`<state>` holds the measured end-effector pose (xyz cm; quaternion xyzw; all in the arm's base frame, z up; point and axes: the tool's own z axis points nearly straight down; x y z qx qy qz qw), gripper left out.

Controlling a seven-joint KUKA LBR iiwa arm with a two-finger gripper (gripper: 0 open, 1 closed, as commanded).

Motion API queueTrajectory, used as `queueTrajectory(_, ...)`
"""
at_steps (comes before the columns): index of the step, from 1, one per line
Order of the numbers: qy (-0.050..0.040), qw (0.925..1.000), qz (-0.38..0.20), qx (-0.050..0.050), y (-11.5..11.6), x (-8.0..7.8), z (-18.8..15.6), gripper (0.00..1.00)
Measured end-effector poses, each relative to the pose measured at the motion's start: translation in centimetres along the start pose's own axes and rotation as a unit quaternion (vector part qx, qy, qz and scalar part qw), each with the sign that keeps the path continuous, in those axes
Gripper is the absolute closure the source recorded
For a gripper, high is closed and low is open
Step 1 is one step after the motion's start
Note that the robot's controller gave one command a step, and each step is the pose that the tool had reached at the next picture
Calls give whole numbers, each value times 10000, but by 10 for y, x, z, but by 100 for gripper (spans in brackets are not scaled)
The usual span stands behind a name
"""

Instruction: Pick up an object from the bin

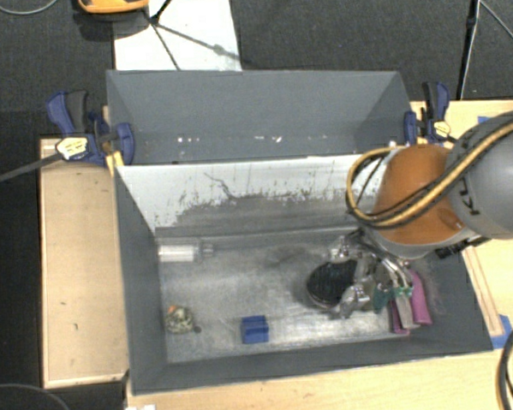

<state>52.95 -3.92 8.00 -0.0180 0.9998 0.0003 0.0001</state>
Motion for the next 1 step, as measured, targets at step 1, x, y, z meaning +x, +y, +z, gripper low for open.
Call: queueTrajectory(1,-53,9999,-96,7,13,-25,-148,100)
